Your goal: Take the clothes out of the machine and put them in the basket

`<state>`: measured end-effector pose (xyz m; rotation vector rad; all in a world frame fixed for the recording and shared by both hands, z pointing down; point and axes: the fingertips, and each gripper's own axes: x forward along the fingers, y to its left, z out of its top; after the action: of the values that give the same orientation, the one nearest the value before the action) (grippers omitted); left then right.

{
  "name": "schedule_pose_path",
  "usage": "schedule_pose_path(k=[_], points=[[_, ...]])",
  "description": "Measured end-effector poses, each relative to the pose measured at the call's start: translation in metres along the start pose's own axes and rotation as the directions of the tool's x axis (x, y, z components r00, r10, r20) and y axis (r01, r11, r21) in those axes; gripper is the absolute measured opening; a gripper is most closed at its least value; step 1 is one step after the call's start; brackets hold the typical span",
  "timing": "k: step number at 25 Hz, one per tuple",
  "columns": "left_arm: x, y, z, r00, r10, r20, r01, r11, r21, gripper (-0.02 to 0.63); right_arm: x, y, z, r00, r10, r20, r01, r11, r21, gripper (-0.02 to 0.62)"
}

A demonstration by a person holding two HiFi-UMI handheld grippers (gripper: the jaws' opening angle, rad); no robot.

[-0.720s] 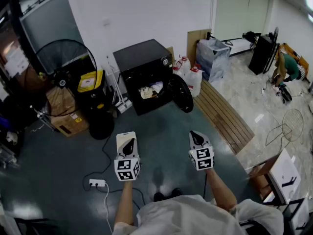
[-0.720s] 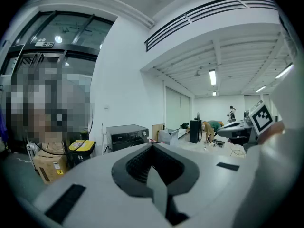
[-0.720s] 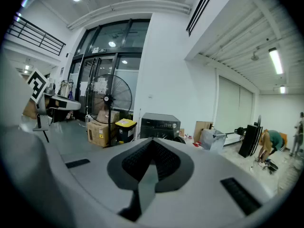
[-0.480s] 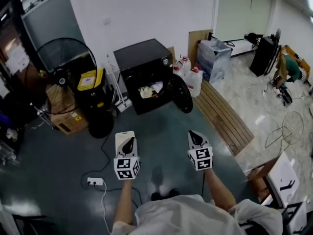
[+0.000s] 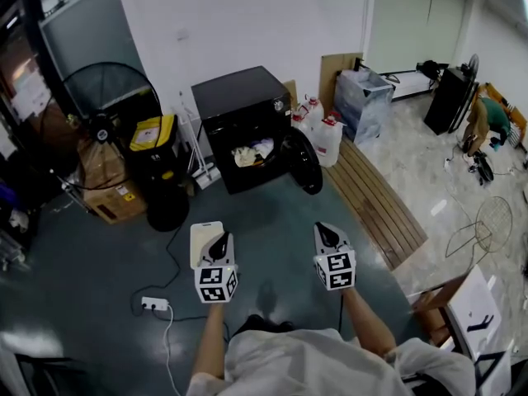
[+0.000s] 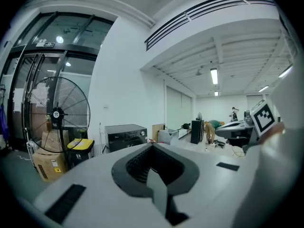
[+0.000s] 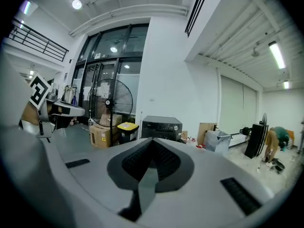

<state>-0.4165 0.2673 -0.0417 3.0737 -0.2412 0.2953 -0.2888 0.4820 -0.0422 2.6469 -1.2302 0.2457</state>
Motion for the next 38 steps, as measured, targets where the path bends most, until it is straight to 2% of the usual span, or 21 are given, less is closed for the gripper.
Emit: schedule_pose_path(k=[6,14,23,31,38], points=[[0.024,0.005,-0.006,1.0,0.002,-0.006,-0.002,1.0,-0.005,0.018,0.025,-0.01,-0.006,1.0,0.004,-0.014,-0.004,1.0,0.002,0.022],[0.087,0.039,-0.006,1.0,-0.006,-0.016,0.005,1.0,-0.027,0.018,0.091,-0.026,0.001,1.0,-0.01,-0.03,0.01,1.0,-0.004,0.023],[0.198,0.099,0.01,0.997,-0.072,-0.019,0.071,0.997,-0.021,0.018,0.203,-0.041,0.02,0.997,-0.055,-0.056,0.054,0.998,-0.014,0.023],[0.309,0.171,0.056,0.99,-0.142,-0.016,0.142,0.99,0.006,0.018,0.324,-0.051,0.073,0.994,-0.096,-0.048,0.095,0.995,-0.018,0.023],[0.39,0.218,0.075,0.98,-0.199,-0.008,0.2,0.98,0.02,0.018,0.405,-0.059,0.089,0.988,-0.141,-0.055,0.14,0.99,-0.019,0.023]])
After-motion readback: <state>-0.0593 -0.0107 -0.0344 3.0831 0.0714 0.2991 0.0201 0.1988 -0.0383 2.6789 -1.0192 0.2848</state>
